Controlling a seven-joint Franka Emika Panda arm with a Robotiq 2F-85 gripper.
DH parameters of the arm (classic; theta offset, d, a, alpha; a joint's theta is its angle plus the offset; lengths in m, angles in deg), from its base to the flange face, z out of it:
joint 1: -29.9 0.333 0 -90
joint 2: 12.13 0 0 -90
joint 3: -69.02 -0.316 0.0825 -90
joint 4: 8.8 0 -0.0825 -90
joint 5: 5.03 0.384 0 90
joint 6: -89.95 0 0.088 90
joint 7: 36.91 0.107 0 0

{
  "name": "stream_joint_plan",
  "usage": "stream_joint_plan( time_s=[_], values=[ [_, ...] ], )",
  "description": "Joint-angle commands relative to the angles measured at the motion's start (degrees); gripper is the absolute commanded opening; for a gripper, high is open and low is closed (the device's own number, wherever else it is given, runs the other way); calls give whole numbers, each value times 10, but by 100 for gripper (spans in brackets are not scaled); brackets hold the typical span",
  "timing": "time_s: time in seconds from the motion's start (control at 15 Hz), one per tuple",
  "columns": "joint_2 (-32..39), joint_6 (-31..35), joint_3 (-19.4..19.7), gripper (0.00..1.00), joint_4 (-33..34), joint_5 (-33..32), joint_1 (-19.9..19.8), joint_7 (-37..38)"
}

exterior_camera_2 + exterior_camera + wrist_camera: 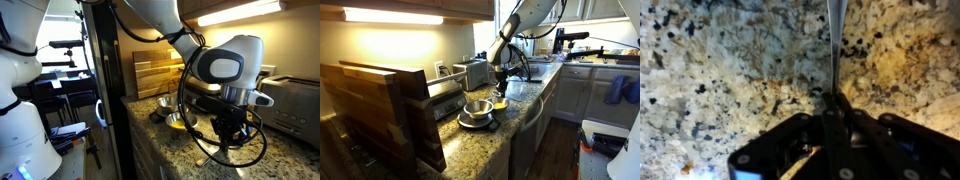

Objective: Use the spoon on the counter to scoop some of the contents in the bowl on the left into the bowl on the right

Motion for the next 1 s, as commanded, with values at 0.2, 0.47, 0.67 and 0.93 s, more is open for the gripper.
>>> stream_joint_plan(
  time_s=[0.2,0.47,0.67,0.93],
  values=[
    [-18,-25,-7,7,-4,-3,-6,-24],
    [-44,-30,-6,8,-17,-14,1,-32],
    [-73,-39,-8,7,-28,-21,5,-41],
    [-135,-68,-17,8,-60,-19,7,-89]
  ],
)
